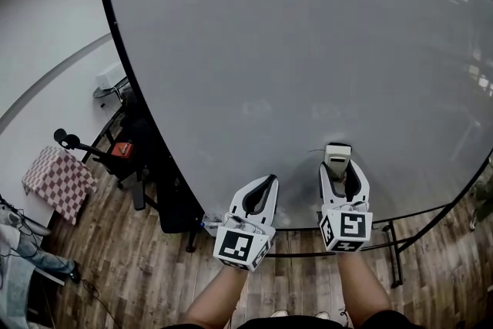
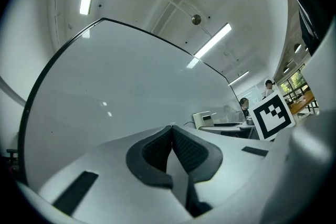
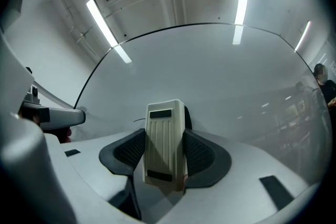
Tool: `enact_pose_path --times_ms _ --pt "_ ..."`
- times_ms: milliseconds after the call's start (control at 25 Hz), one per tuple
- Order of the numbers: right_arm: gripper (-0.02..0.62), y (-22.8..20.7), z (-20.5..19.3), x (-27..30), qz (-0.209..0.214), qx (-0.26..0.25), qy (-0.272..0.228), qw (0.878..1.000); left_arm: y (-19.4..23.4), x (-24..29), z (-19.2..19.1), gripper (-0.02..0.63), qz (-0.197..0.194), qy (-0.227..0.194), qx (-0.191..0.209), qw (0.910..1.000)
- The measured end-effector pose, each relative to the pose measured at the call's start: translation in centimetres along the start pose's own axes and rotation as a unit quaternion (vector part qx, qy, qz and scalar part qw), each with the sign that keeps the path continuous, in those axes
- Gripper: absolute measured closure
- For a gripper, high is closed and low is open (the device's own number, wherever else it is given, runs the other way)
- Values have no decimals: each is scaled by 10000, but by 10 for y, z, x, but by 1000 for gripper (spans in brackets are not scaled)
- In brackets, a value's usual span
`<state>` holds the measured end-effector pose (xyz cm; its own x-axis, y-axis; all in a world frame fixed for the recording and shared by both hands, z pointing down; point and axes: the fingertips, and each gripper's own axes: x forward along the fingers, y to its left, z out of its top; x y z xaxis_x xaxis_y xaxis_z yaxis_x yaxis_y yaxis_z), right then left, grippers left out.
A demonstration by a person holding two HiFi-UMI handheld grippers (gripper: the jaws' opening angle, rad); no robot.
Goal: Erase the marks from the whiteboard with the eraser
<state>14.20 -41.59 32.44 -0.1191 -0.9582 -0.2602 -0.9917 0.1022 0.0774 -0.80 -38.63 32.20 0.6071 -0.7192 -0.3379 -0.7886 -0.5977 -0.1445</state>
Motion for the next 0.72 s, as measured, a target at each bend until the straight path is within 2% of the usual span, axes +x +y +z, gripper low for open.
enact_pose_path --times_ms 200,720 --pt "342 16 1 -1 169 -85 11 9998 -4 -9 1 586 81 -25 54 10000" --pt "342 89 4 17 976 -557 205 9935 21 -27 11 586 434 -46 112 9990"
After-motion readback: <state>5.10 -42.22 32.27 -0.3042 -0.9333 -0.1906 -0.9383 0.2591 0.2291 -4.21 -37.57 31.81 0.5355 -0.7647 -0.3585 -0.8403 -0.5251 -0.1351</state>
